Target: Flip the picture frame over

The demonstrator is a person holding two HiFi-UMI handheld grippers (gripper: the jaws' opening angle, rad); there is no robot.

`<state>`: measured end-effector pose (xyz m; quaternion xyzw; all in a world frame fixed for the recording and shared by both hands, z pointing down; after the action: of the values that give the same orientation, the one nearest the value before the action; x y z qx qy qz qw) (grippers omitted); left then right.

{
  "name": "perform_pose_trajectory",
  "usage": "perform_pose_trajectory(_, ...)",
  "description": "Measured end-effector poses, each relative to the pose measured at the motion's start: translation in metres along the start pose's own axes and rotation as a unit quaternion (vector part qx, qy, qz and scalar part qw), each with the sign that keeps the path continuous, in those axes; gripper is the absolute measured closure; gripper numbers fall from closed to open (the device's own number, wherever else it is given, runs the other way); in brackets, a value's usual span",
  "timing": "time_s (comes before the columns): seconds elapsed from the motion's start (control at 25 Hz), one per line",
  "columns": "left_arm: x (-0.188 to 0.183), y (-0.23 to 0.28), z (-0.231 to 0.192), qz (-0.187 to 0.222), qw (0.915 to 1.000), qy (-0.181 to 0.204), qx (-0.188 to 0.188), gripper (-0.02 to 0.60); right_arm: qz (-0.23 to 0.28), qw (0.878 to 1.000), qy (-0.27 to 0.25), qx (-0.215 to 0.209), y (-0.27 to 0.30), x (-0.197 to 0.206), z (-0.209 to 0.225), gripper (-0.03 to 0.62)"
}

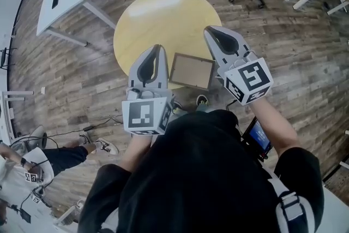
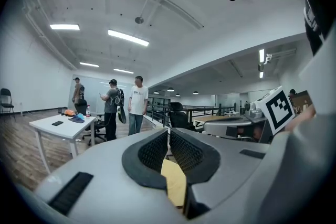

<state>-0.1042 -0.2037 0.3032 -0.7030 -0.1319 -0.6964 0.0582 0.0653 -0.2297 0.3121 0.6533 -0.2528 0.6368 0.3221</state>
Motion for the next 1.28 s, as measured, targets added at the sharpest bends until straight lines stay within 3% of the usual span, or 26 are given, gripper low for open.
perform_pose_trajectory(0.2,-0.002,-0.006,0.007,-0.002,1.0000,-0.002,0.009,0.548,0.009,0.999,-0.014,-0.031,-0.006,-0.008,-0.018,0.576)
perform_pose_trajectory(0.6,-0.005,-0.005,0.011,-0.003,0.9998,-0.001,0.019,0.547,-0.001,0.999,-0.020,-0.033,-0.003,-0.003,-0.025,0.576)
perform_pose_trajectory(1.28,0.001,-0.003,-0.002,-0.009,1.0000,0.000,0.004,0.547,-0.011,0.998,-0.026,-0.053,0.016,0.002,-0.027,0.576)
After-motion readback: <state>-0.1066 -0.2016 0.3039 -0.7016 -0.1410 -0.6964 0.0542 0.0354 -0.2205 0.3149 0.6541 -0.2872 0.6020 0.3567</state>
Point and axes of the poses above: the fingertips, and each gripper's own axes: y forward along the fingers, z to its right, x out of its underside, the point moved 5 cm from there along -y, backward along the fingers, and after that the axes turned 14 degrees about -x, right-handed, at the moved point
